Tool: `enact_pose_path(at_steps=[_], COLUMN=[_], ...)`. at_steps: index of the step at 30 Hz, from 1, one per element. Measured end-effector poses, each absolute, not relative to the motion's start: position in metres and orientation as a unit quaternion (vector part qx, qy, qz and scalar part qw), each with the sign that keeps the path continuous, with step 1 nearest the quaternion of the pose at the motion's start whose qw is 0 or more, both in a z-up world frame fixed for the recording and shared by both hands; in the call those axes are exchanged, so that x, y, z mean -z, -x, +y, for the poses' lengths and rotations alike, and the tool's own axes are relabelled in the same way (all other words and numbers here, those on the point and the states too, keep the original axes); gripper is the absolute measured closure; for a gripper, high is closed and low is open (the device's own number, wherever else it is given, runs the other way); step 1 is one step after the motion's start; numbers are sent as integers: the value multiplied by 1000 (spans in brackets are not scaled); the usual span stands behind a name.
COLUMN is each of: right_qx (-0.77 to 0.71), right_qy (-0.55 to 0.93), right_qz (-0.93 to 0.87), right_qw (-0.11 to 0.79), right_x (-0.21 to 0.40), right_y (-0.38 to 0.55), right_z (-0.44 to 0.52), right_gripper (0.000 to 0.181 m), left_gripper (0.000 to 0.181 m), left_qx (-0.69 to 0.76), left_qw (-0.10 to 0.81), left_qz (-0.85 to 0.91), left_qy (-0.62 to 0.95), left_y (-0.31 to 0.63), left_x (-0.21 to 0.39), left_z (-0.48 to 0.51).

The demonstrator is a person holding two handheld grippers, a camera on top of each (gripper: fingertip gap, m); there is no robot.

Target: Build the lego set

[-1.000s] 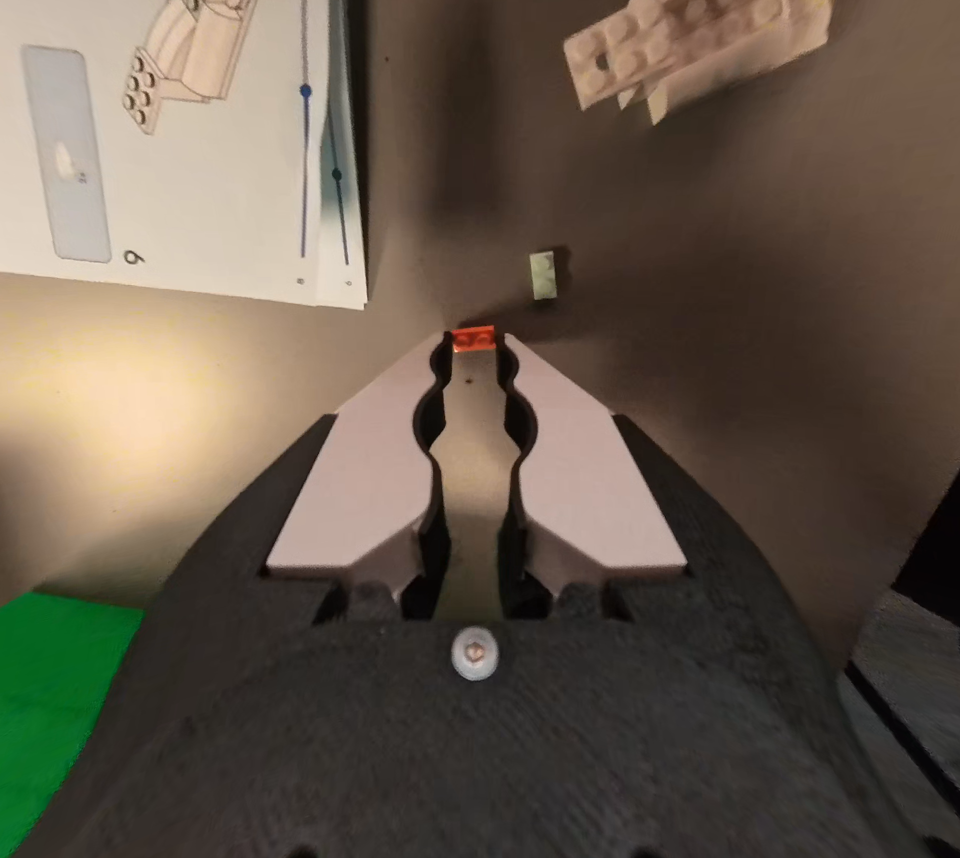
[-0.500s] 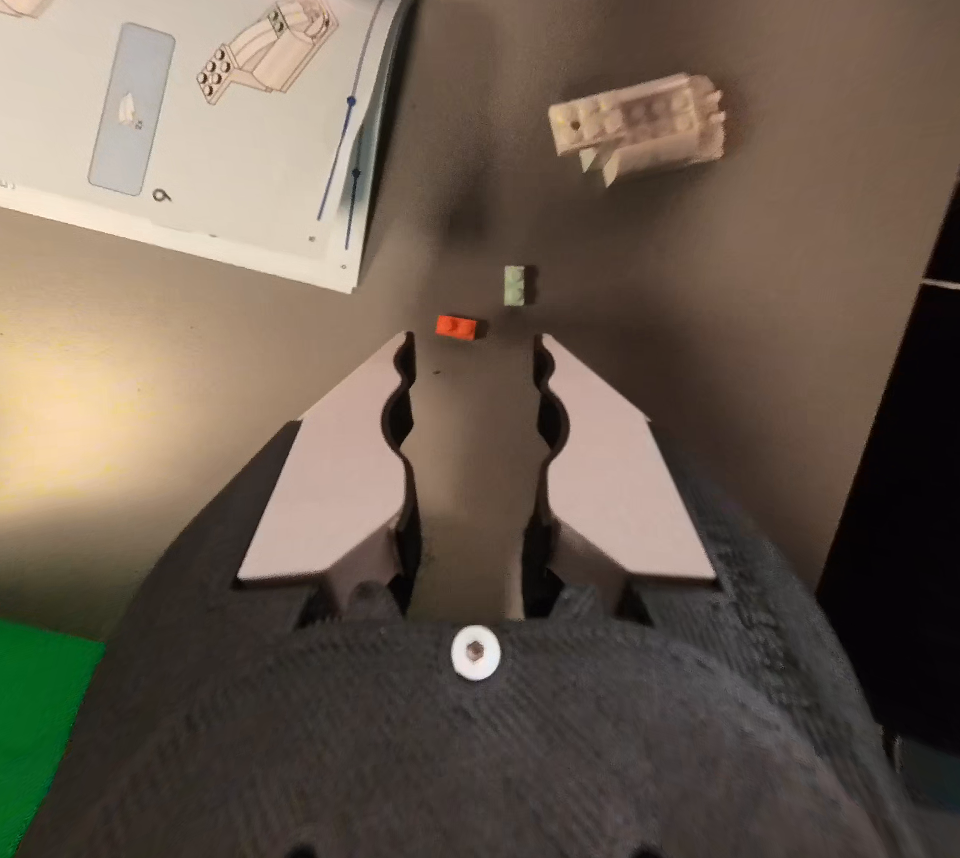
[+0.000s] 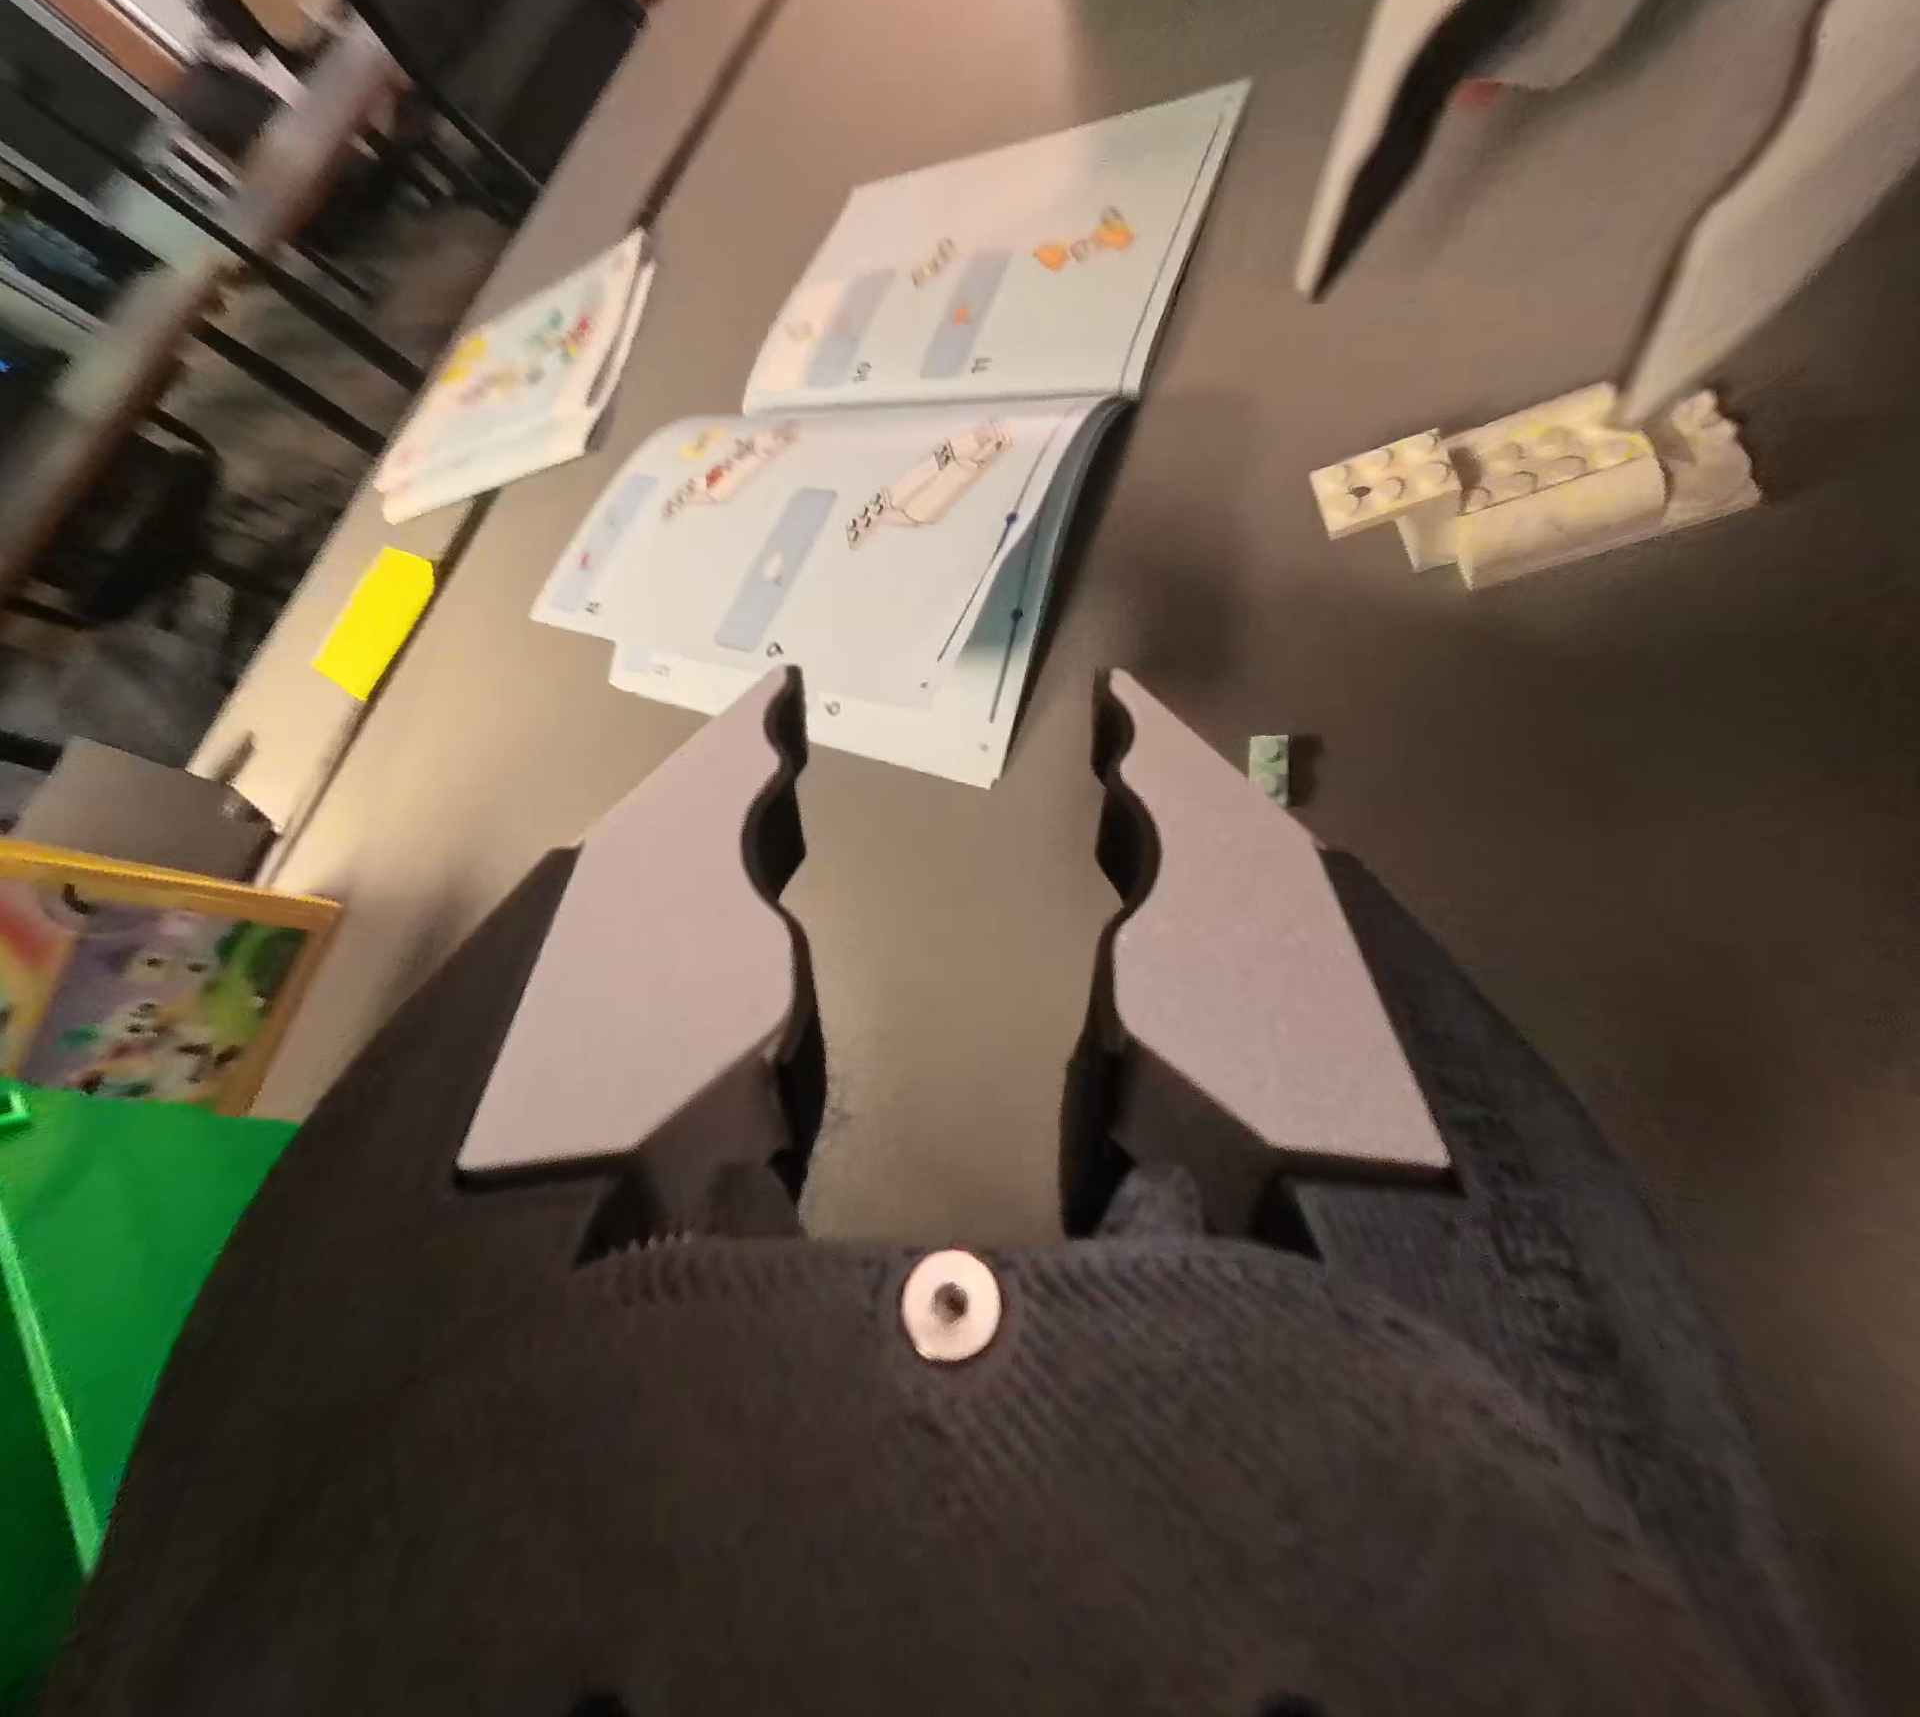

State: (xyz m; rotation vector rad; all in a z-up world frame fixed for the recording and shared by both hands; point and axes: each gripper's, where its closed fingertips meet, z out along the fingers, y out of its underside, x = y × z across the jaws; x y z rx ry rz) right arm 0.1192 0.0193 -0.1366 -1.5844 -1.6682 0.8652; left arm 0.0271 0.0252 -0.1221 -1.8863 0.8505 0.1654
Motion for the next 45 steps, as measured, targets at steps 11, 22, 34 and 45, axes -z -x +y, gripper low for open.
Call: enact_pose_path(at_steps=[11, 22, 34, 45], right_qx=[-264, -400, -456, -366], right_qy=[667, 432, 430, 565], right_qz=[-636, -748, -722, -691], right_qw=[283, 307, 293, 263], right_x=[173, 128, 118, 153], right_y=[-131, -81, -59, -56], right_z=[-1, -54, -45, -62], right_gripper=[146, 152, 168, 140], left_gripper=[127, 106, 110, 98], left_qx=[83, 147, 202, 146], left_qw=[556, 513, 516, 590], left_qz=[370, 412, 387, 432], left_qy=[740, 739, 737, 666], left_y=[-50, -70, -69, -74], left_x=[126, 143, 135, 112], left_z=[-6, -38, -44, -55])
